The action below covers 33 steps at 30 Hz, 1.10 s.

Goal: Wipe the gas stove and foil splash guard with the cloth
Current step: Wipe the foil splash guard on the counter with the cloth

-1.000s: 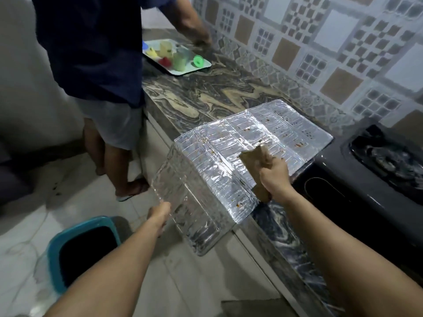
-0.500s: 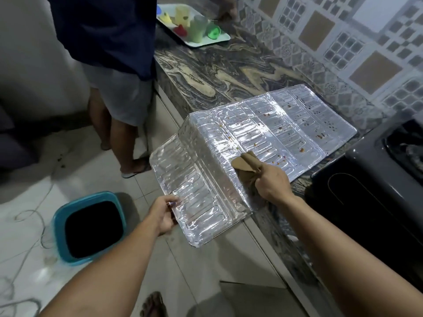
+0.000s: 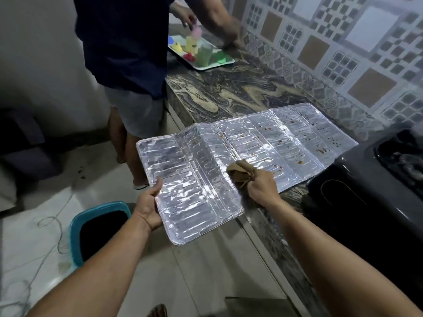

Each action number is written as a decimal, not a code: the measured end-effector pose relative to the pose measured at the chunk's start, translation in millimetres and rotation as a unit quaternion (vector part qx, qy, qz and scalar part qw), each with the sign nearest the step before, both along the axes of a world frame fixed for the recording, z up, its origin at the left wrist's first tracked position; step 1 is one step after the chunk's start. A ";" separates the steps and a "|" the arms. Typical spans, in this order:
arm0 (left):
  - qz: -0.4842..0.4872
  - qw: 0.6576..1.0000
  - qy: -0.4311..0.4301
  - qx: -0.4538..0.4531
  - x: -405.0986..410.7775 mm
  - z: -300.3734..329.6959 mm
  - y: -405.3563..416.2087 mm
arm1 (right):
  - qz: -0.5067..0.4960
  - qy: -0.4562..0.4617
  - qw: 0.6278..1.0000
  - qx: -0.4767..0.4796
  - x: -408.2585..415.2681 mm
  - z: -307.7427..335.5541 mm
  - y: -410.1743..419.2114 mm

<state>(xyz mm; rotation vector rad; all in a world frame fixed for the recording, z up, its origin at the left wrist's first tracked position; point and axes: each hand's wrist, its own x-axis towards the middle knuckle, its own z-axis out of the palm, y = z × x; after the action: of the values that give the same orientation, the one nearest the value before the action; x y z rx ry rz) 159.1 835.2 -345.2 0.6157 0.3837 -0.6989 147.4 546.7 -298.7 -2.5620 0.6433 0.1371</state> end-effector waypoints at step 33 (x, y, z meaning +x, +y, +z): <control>0.063 0.994 -0.056 0.068 -14.0 53.3 3.5 | 0.104 -0.046 0.951 0.286 -9.0 27.1 78.3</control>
<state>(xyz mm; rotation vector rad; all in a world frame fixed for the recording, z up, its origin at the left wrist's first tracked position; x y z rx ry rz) 145.1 838.7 -291.9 0.7488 0.3647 -0.5182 138.4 625.0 -271.7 -2.0474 0.2434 0.2349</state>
